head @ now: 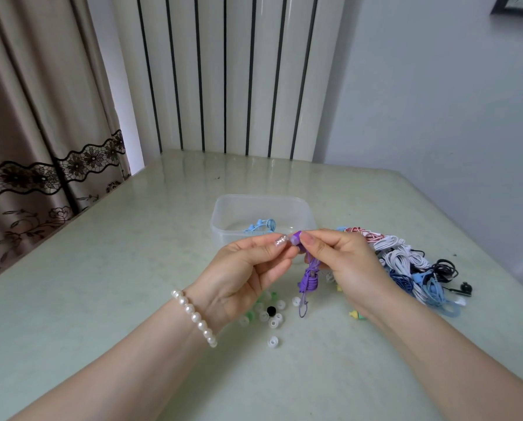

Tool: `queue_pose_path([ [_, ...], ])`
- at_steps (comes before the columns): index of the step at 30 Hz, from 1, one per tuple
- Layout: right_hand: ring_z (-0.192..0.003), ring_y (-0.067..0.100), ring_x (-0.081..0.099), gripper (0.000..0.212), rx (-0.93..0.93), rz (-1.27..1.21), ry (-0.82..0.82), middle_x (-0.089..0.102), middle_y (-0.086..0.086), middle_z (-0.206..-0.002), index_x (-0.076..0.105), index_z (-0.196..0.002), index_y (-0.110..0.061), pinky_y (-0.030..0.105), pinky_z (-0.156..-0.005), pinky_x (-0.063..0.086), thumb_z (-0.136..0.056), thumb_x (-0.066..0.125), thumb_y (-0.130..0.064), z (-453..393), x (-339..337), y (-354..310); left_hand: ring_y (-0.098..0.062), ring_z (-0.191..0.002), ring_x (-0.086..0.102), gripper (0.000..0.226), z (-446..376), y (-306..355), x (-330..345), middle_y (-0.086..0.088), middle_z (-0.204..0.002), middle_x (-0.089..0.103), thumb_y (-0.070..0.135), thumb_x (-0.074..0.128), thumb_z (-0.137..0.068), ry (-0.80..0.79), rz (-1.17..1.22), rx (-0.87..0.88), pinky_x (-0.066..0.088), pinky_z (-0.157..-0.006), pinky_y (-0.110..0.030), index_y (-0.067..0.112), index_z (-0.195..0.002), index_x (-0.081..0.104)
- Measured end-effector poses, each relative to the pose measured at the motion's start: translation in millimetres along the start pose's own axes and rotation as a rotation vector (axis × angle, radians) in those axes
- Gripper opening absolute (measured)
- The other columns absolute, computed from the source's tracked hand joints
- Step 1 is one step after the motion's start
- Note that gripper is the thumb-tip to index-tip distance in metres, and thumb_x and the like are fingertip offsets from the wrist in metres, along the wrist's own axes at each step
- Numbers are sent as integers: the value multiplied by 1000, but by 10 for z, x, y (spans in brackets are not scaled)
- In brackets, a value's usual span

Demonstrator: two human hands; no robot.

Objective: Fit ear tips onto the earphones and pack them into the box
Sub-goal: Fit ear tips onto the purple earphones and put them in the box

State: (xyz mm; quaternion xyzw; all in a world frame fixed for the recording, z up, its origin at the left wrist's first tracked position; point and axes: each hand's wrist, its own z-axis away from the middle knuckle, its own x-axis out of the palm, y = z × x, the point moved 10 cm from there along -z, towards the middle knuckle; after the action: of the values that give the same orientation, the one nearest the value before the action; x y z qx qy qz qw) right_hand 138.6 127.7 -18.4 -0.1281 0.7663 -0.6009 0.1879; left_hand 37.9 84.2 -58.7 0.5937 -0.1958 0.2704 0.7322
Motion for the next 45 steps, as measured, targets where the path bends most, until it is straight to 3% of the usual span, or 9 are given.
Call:
queue_pose_path([
  [5, -63, 1, 52, 25, 31, -12, -30, 66, -13, -64, 72, -84, -24, 24, -70, 44, -69, 57, -37, 17, 82, 19, -7, -55, 66, 11, -23, 35, -13, -6, -66, 70, 3, 63, -60, 17, -39, 56, 54, -54, -16, 3, -69, 69],
  [9, -65, -1, 57, 25, -20, -59, -20, 67, -9, -74, 71, -86, -18, 15, -66, 46, -70, 57, -32, 35, 90, -28, -7, -52, 65, 6, -36, -1, -10, -7, -63, 69, 5, 64, -60, 16, -3, 83, 54, -51, -16, 4, -64, 68],
  [13, -70, -1, 58, 28, -12, -74, 13, 67, -3, -82, 72, -89, -16, 14, -67, 47, -72, 56, -32, 48, 89, 29, -12, -49, 64, 15, -1, 156, -32, -9, -58, 68, 7, 66, -57, 71, -111, 284, 53, -50, -18, 0, -68, 60],
  [18, -61, -6, 56, 24, -4, -98, 39, 67, -10, -71, 68, -102, -6, 8, -61, 43, -84, 54, -16, 59, 94, 37, -15, -48, 64, 9, 63, 351, -20, -10, -57, 67, 0, 68, -65, 100, -308, 451, 55, -54, -21, -3, -68, 61],
  [23, -58, -8, 57, 19, -19, -79, 64, 65, -17, -58, 68, -100, -9, 6, -63, 43, -86, 55, -9, 61, 64, -18, -17, -59, 68, 6, 33, 351, 14, -12, -64, 70, -5, 63, -75, 22, -333, 403, 56, -59, -21, -1, -74, 67],
  [29, -68, 7, 57, 21, 18, -121, 124, 68, -6, -72, 75, -75, -24, 25, -67, 42, -69, 60, -37, 1, -86, -175, -14, -59, 65, 15, 12, 473, -38, -5, -70, 71, 8, 57, -86, 10, -432, 381, 54, -57, -23, 2, -78, 68],
  [35, -54, 9, 54, 14, 63, -210, 172, 61, 3, -72, 68, -82, -18, 20, -58, 45, -88, 55, -22, -306, -271, -460, -8, -54, 61, 17, -89, 523, -291, 1, -64, 70, 13, 61, -86, 123, -566, 325, 49, -54, -19, 7, -71, 67],
  [41, -48, 12, 57, 13, 6, 9, 256, 58, 6, -76, 66, -79, -19, 22, -51, 50, -89, 58, -18, -896, -253, -454, 0, -53, 56, 15, -133, 497, -354, 3, -64, 68, 11, 67, -81, 189, -895, 388, 47, -58, -15, 13, -66, 69],
  [45, -62, 15, 56, 12, -55, 335, 302, 61, -1, -70, 71, -89, -10, 38, -76, 53, -85, 63, -18, -1150, -176, -196, -2, -50, 54, 13, -151, 365, -305, 4, -62, 66, 13, 71, -77, 128, -1123, 364, 45, -54, -16, 20, -66, 70],
])
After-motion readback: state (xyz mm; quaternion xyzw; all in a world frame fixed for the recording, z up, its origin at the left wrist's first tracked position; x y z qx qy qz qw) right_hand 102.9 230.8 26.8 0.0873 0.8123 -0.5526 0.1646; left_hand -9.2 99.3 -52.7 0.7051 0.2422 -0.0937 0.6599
